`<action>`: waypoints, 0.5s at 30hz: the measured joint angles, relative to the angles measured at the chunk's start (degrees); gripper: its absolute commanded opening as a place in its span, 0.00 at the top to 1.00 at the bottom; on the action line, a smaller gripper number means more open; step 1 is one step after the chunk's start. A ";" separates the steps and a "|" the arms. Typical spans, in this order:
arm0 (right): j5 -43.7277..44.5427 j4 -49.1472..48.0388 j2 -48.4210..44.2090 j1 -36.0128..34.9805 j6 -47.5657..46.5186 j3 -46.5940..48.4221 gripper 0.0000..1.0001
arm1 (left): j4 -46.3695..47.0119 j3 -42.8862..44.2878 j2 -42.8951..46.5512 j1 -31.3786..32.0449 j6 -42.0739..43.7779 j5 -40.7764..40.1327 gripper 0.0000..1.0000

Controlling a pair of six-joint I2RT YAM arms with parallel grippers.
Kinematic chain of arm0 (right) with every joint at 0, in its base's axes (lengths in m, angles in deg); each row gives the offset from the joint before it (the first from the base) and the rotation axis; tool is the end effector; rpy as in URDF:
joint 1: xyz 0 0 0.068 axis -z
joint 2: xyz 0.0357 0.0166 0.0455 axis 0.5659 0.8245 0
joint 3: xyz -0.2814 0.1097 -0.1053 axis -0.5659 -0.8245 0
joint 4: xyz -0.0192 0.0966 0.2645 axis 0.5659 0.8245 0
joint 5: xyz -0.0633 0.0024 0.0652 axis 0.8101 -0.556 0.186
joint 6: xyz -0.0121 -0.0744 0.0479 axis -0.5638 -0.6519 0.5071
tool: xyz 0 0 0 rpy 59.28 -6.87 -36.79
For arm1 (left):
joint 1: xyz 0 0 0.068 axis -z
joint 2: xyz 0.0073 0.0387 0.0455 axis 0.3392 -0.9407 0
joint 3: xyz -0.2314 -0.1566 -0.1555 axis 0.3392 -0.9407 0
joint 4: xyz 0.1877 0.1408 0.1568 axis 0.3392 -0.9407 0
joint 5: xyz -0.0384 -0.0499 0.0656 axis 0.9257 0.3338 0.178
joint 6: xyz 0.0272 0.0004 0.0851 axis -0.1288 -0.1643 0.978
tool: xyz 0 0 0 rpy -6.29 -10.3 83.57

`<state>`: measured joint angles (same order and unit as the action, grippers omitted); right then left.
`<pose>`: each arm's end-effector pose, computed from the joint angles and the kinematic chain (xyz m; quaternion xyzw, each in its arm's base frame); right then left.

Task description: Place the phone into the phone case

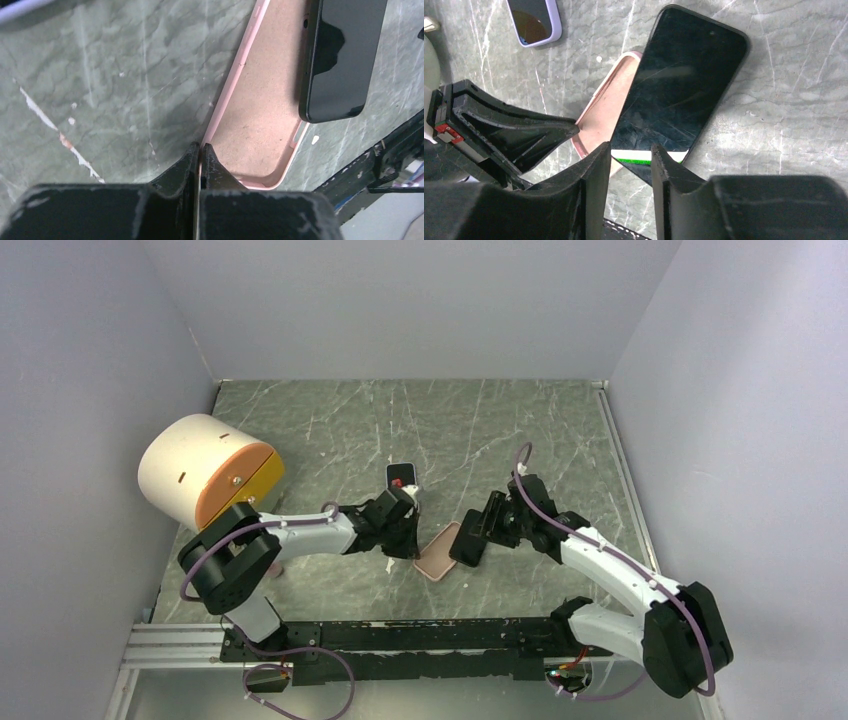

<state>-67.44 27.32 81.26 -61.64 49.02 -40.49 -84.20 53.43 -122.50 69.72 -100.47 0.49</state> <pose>0.2035 0.1178 0.1948 0.1146 0.9254 0.2639 0.2467 0.2202 -0.2762 0.1497 0.1180 0.9395 -0.2603 0.1889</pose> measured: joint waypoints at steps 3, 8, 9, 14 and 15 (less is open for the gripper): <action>2.62 1.18 1.07 -0.22 0.15 0.26 0.29 | 1.36 -2.19 1.33 0.26 -4.85 -0.70 0.98; 5.55 2.01 1.86 -0.24 1.70 0.44 0.22 | 3.23 -3.65 1.77 0.52 -9.86 -1.36 0.97; 5.84 1.97 1.99 -0.24 2.25 0.44 0.21 | 3.50 -3.82 1.84 0.68 -10.49 -1.64 0.97; 8.13 1.44 4.55 -0.37 5.05 0.44 0.03 | 4.37 -4.04 1.81 1.53 -13.38 -2.10 0.97; 8.55 1.40 5.29 -0.57 5.55 0.44 0.03 | 4.74 -4.13 1.73 1.88 -13.88 -2.12 0.97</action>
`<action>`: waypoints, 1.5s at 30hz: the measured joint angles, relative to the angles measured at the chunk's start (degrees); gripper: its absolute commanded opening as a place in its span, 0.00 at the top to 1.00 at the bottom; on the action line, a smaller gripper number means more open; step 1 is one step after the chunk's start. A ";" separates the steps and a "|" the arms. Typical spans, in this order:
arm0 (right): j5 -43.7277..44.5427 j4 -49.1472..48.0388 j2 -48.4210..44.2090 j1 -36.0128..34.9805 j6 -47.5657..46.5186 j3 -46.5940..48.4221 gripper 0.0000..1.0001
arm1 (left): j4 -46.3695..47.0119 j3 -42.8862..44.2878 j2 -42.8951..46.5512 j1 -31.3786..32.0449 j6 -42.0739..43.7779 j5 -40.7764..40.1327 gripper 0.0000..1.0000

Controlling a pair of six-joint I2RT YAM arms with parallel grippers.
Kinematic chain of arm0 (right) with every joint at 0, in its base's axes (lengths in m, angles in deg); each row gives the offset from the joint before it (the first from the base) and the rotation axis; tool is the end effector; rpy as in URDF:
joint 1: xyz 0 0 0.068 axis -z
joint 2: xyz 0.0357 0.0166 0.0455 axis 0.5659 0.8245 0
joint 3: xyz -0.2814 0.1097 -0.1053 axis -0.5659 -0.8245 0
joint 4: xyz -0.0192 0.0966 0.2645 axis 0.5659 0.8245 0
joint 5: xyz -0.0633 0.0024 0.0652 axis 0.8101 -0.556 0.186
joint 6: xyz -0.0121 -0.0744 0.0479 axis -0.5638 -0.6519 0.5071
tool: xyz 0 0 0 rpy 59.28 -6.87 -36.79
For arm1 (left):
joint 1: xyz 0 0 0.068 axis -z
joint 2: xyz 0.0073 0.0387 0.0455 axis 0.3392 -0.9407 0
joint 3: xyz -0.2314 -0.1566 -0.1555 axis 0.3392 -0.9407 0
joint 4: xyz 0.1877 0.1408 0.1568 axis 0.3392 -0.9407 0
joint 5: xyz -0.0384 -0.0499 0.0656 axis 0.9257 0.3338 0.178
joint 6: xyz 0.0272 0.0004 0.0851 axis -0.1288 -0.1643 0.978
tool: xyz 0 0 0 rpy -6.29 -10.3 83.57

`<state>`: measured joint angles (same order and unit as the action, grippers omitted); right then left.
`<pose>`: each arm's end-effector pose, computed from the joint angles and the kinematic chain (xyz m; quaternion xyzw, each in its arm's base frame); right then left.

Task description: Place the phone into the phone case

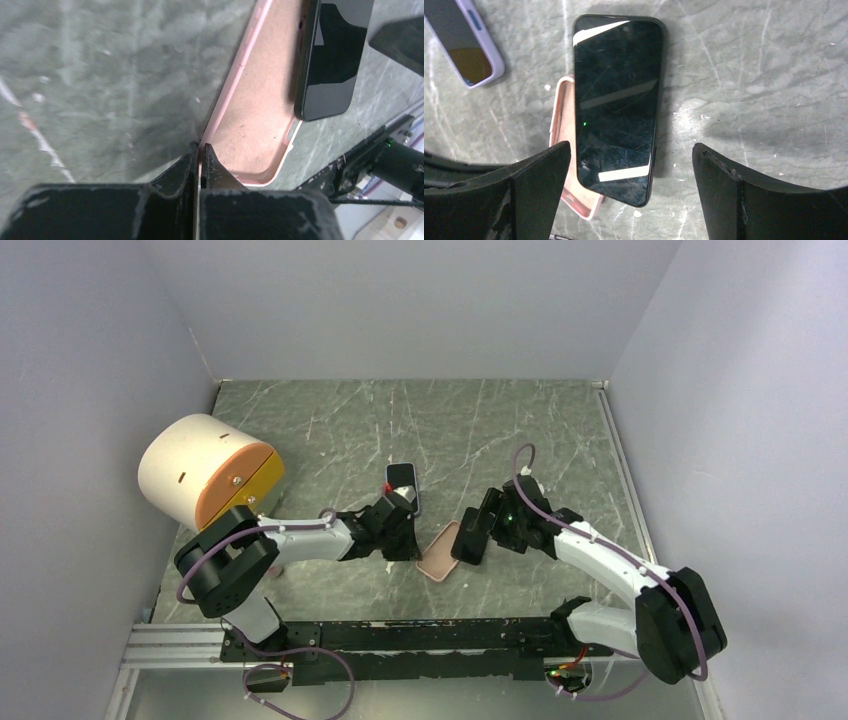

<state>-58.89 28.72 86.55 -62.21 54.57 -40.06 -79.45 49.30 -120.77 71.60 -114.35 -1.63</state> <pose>0.2129 0.1120 0.1743 0.1847 0.9346 0.1907 0.2367 0.2065 -0.2729 0.1443 0.0141 0.9409 -0.2882 0.1776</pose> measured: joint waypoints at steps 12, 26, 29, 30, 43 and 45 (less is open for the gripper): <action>9.09 1.31 10.58 -5.92 2.34 6.12 0.06 | 2.95 0.02 -1.60 3.21 -5.01 3.45 0.74; 16.44 5.60 22.36 -9.97 -2.56 15.23 0.31 | 10.01 -7.78 7.65 3.58 -6.19 4.48 0.67; 16.57 5.75 22.38 -10.08 -3.19 15.32 0.38 | 9.68 -8.50 12.00 3.56 -5.99 2.49 0.66; 16.63 5.75 22.38 -10.12 -3.26 15.32 0.41 | 9.57 -8.70 13.18 3.58 -5.97 1.90 0.65; 17.75 10.23 16.20 -10.19 -3.37 15.30 0.48 | 7.63 -9.64 13.38 3.56 -5.90 -0.55 0.61; 17.59 10.62 15.50 -10.21 -3.13 15.30 0.48 | 7.56 -9.64 13.03 3.56 -5.79 -0.55 0.61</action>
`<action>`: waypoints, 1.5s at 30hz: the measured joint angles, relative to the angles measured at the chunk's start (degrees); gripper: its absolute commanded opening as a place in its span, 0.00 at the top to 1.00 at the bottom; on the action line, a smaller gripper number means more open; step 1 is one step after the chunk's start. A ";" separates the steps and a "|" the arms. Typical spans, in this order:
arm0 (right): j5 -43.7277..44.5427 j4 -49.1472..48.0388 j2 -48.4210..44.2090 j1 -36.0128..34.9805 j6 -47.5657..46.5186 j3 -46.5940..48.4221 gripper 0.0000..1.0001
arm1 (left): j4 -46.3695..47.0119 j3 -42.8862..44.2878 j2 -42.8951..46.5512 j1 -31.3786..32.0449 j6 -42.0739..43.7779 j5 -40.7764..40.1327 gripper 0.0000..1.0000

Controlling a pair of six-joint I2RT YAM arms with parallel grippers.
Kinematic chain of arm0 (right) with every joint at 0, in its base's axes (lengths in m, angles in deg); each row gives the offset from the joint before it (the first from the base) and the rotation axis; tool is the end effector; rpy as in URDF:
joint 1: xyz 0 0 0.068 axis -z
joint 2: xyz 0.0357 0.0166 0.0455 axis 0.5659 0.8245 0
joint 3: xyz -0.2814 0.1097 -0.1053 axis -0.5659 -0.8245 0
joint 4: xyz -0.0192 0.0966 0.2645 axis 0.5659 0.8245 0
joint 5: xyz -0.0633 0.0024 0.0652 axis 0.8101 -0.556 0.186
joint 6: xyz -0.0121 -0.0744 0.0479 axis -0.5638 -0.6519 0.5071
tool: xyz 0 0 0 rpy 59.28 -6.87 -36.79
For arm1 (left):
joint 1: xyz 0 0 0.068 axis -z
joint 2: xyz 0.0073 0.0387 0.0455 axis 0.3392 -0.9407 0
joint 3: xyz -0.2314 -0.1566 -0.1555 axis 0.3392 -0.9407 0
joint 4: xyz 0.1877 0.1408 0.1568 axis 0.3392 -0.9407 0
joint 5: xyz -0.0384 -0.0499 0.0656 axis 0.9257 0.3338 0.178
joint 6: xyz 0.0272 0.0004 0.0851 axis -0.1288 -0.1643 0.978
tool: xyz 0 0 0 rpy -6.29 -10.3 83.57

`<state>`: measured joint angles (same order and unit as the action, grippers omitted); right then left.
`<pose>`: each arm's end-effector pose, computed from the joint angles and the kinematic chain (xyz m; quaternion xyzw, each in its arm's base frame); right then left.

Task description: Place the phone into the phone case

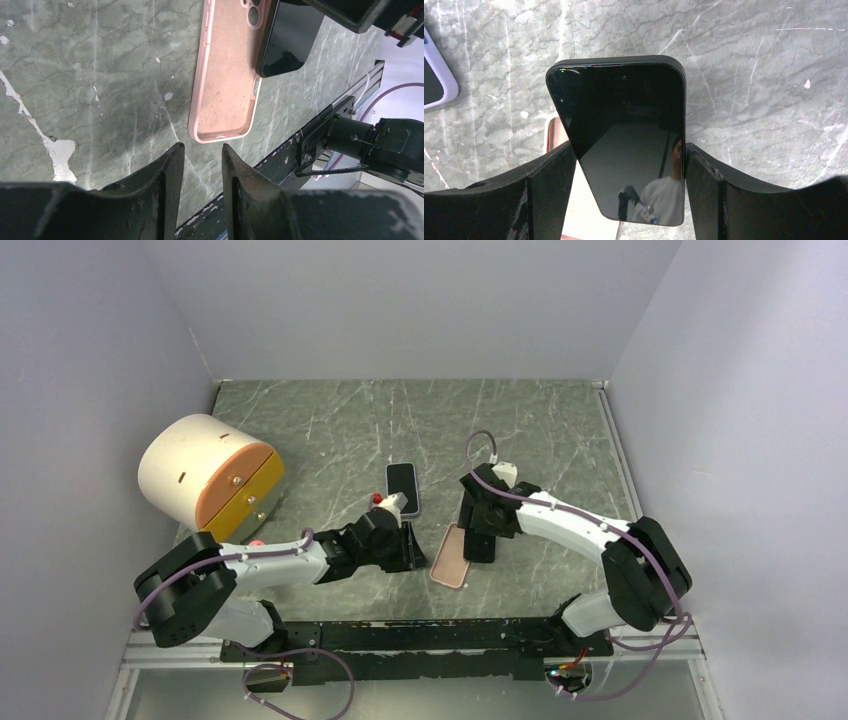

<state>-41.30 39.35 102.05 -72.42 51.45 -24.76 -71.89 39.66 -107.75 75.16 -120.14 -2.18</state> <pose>0.2472 0.1623 0.1847 0.1083 0.9600 0.0315 0.2561 0.1668 -0.2515 0.1712 -0.0019 0.9048 -0.3720 0.2072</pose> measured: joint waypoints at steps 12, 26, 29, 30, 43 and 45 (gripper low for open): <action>-9.44 -4.17 -6.29 -2.03 8.92 -5.88 0.53 | 0.26 0.02 -1.79 0.00 1.05 -0.22 0.61; -12.28 -11.37 -7.32 -3.93 20.48 -10.29 0.53 | 1.86 -1.31 -1.84 -0.42 1.09 -0.22 0.62; -12.28 -12.00 -7.80 -4.13 22.10 -10.43 0.53 | 2.36 -1.64 -1.88 -0.42 1.07 -0.20 0.61; -12.26 -12.24 -8.04 -4.15 22.62 -10.58 0.53 | 2.36 -1.70 -1.88 -0.44 1.07 -0.20 0.61; -12.96 -13.44 -8.11 -4.26 26.73 -11.04 0.55 | 2.19 -3.85 0.26 -0.44 0.85 -0.70 0.58; -12.94 -13.51 -7.37 -4.42 27.10 -11.04 0.56 | 1.38 -4.22 2.19 -0.44 0.85 -1.53 0.55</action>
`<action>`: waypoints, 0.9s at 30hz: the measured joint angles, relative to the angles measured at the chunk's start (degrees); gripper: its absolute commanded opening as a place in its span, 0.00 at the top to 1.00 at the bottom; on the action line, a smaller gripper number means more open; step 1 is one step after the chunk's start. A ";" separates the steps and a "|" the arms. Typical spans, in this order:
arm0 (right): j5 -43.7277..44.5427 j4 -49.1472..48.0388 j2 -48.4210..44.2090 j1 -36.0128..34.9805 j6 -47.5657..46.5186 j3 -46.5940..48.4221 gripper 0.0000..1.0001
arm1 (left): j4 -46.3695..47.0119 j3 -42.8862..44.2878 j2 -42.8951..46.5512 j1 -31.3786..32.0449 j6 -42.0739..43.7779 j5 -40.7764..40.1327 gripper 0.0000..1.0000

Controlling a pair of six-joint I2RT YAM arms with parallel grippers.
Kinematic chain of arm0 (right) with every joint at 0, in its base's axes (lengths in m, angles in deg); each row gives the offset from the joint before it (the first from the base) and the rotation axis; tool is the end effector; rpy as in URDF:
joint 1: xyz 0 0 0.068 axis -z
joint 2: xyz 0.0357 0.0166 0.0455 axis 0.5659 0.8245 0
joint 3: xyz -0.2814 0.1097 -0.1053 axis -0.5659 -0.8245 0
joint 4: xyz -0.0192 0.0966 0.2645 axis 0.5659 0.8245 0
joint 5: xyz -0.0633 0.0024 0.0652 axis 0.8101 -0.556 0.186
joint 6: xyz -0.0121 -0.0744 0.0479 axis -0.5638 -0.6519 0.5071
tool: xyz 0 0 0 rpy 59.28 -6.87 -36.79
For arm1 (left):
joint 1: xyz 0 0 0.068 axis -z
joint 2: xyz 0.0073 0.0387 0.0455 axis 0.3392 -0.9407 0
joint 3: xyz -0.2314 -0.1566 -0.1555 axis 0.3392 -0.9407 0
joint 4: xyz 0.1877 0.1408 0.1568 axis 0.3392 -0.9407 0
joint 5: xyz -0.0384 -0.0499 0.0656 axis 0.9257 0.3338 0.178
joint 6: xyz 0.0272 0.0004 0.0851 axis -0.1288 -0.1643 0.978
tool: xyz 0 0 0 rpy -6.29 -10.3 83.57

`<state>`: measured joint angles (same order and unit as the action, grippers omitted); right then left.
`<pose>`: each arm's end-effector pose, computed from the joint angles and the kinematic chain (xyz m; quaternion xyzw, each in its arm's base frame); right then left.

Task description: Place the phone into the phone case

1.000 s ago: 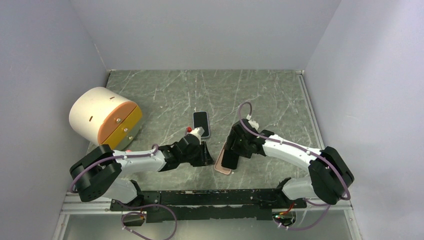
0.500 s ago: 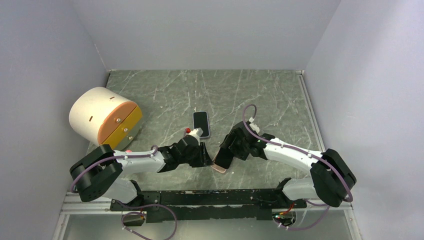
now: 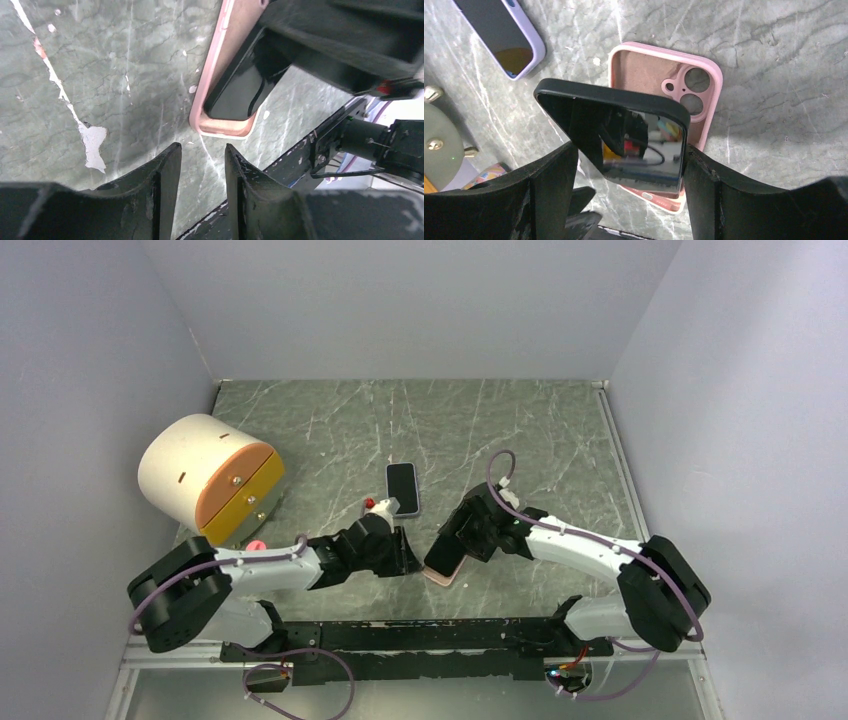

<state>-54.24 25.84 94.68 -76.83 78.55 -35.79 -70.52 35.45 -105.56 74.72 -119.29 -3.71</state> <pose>0.2059 0.1790 0.1706 0.2723 0.9149 0.2307 0.1889 0.1601 -0.2342 0.1591 -0.0045 0.9075 -0.3588 0.2185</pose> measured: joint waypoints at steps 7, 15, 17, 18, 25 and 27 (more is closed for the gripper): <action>0.11 -0.35 1.97 -0.96 1.27 -0.31 0.56 | -1.07 -0.15 2.80 0.00 -0.02 -1.25 0.54; 1.86 1.68 2.58 -3.23 0.70 0.35 0.55 | -1.27 -0.52 1.64 0.00 0.00 -1.42 0.54; 2.12 1.88 2.69 -3.63 0.70 0.48 0.53 | -1.22 -0.52 1.20 0.00 0.00 -1.42 0.54; 2.27 2.12 2.67 -3.80 0.70 0.52 0.53 | -1.18 -0.52 0.87 0.00 0.00 -1.40 0.54; 4.02 5.33 0.83 -4.24 -1.05 2.27 0.34 | -2.78 0.28 -0.35 -0.11 0.74 -1.46 0.51; 5.01 6.25 -1.14 -4.24 -2.21 2.54 0.31 | -4.87 2.14 -0.33 -0.68 1.97 -1.44 0.49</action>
<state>-49.23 32.09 93.54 -81.07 76.34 -33.26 -75.39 37.59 -105.89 74.05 -117.32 -5.15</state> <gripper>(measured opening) 0.653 0.484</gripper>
